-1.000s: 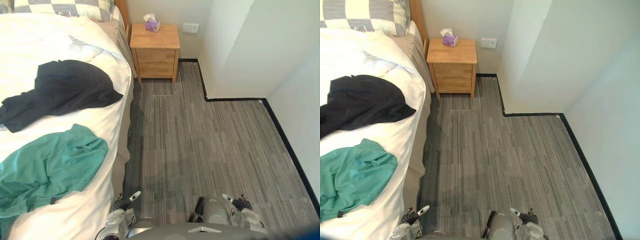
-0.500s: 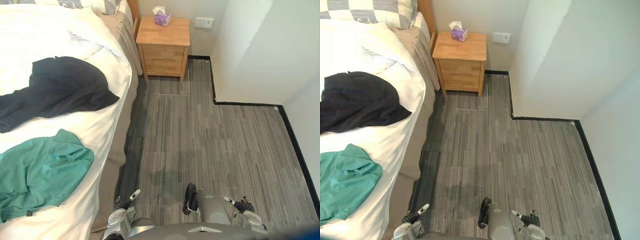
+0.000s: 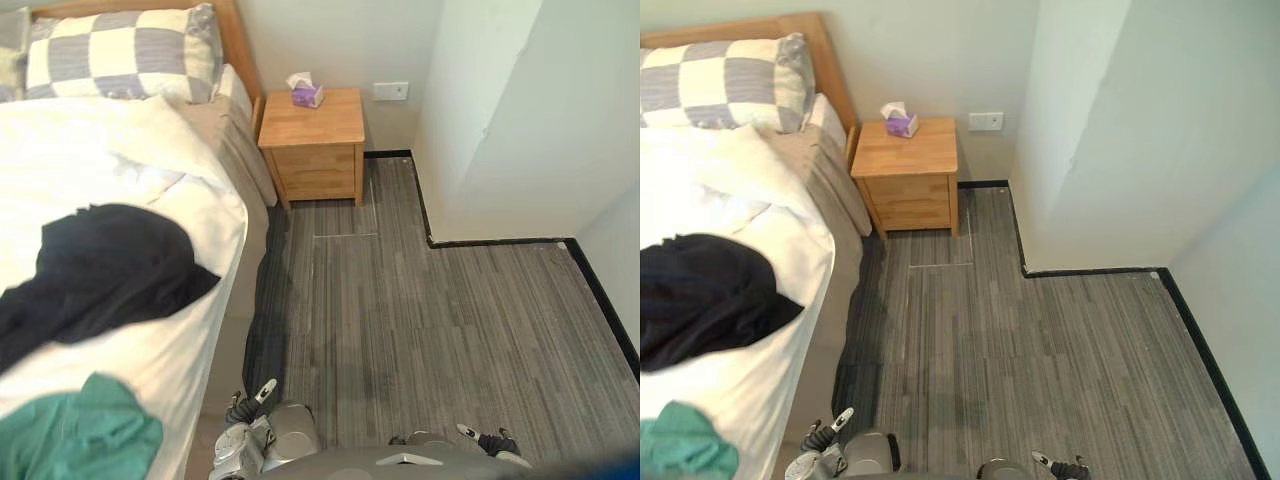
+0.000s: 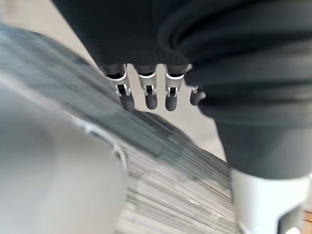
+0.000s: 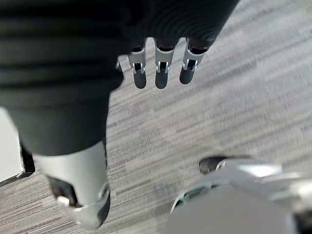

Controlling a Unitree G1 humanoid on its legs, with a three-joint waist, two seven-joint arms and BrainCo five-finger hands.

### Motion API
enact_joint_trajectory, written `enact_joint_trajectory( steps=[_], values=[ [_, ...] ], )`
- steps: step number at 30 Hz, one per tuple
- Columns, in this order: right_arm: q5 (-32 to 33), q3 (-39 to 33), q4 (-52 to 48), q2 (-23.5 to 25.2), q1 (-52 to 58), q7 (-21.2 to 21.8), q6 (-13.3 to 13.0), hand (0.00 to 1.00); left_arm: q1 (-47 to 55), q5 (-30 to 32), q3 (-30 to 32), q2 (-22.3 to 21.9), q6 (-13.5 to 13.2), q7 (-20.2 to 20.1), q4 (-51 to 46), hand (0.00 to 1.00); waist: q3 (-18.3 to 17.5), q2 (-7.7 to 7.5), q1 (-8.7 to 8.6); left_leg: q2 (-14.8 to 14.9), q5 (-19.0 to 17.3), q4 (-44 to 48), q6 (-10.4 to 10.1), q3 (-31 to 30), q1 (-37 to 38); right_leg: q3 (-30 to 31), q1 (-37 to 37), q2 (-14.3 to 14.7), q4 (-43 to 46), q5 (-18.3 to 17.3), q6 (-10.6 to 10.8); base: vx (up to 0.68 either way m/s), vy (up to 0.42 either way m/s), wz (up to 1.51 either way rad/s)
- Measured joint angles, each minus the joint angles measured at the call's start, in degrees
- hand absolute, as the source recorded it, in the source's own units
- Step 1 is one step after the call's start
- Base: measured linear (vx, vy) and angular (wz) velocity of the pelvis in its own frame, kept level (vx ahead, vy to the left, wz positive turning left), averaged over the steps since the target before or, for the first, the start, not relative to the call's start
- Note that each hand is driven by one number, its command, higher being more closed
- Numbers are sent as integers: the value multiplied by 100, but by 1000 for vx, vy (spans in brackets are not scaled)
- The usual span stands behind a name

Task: Tidy the bed and pick cloth on bed and put in laundry

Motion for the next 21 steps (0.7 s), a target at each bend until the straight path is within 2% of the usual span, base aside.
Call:
enact_joint_trajectory(
  steps=[1,2,3,4,5,6,8,10,12,13,14,15,16,17,18,19,20,21],
  values=[
    [1,-22,-40,-2,30,-1,0,0,15,2,-55,-1,1,-1,-18,0,-10,32,-9,-74,238,-546,10,-2,-29,9,34,-26,-53,-47,92,463,342,-28],
    [-1,-45,3,37,74,-19,22,0,16,-9,-114,66,-15,-19,-17,0,-54,-21,21,-311,616,-1078,374,92,85,138,207,-180,-128,-199,310,403,275,-2],
    [-4,-10,-9,91,79,-11,16,0,18,2,-201,144,-10,-9,-19,0,-110,-127,-16,-413,623,-1217,399,133,110,185,182,-242,-155,-132,282,487,293,-2],
    [-10,86,-55,168,56,-19,2,0,-4,12,-244,198,-9,-17,-32,0,-193,-282,5,-496,561,-1304,446,184,71,214,101,-307,-187,86,268,338,147,1],
    [-10,97,-52,176,30,-23,2,0,-15,12,-237,220,-2,-22,-27,0,-178,-317,30,-503,568,-1277,508,195,69,233,104,-319,-231,209,280,414,185,-17],
    [-30,113,-51,200,15,-20,8,0,-13,-3,-182,239,28,-33,-18,0,-193,-360,123,-493,463,-1196,689,319,136,394,141,-360,-273,473,353,342,144,-18],
    [-87,102,-51,203,38,-17,10,0,28,-3,-170,233,42,-34,-22,0,-220,-381,225,-485,429,-1288,746,525,432,595,213,-387,-209,785,358,357,144,-31],
    [-172,99,-54,225,29,6,7,0,93,0,-172,262,50,-38,-10,0,-285,-429,288,-589,424,-1525,746,617,718,697,85,-464,240,880,380,304,115,-29],
    [-171,85,-49,188,28,37,7,0,158,6,-196,289,87,-41,47,0,-397,-376,241,-692,392,-2051,709,607,1104,838,-359,-511,1281,866,427,260,111,-12],
    [-172,86,-54,146,15,41,15,0,176,10,-212,306,109,-42,63,0,-392,-381,214,-776,287,-2386,689,565,1438,918,-855,-616,2484,945,846,304,104,13],
    [-173,92,-54,159,38,44,30,0,176,13,-295,374,130,-45,142,0,-371,-415,106,-878,202,-2482,711,440,1647,930,-1138,-765,3330,1251,1239,250,62,30],
    [-169,86,-56,185,62,49,38,0,175,13,-328,376,143,-45,179,0,-358,-399,57,-912,136,-2515,745,385,1765,927,-1269,-838,3784,1417,1257,274,6,51],
    [-171,77,-56,182,105,59,77,0,200,14,-315,420,178,-37,225,0,-357,-412,-15,-935,34,-2500,768,299,2021,751,-1509,-978,4589,1061,1108,320,-11,46],
    [-161,64,-76,170,121,59,78,0,237,23,-327,419,191,-41,230,0,-345,-350,-55,-886,-20,-2541,745,220,2296,395,-1729,-1087,5094,533,803,389,-43,55],
    [-169,77,-115,138,113,58,75,0,232,24,-398,417,192,-42,224,0,-327,-280,-81,-777,-39,-2582,731,107,2439,54,-1912,-1095,5190,191,644,392,-93,61],
    [-169,104,-175,38,94,78,71,0,211,24,-465,401,185,-45,209,0,-261,-143,-96,-564,-37,-2648,725,-5,2593,-262,-2169,-968,4949,-118,451,305,-121,58],
    [-170,123,-195,-28,70,82,67,0,211,23,-479,384,186,-44,213,0,-214,-62,-100,-386,-18,-2617,694,-48,2633,-380,-2368,-829,4537,-264,420,282,-188,51],
    [-173,166,-229,-54,15,82,65,0,228,23,-482,378,188,-43,220,0,-183,-14,-108,-217,31,-2573,612,-120,2652,-365,-2534,-673,3905,-259,445,212,-187,40]
  ],
)
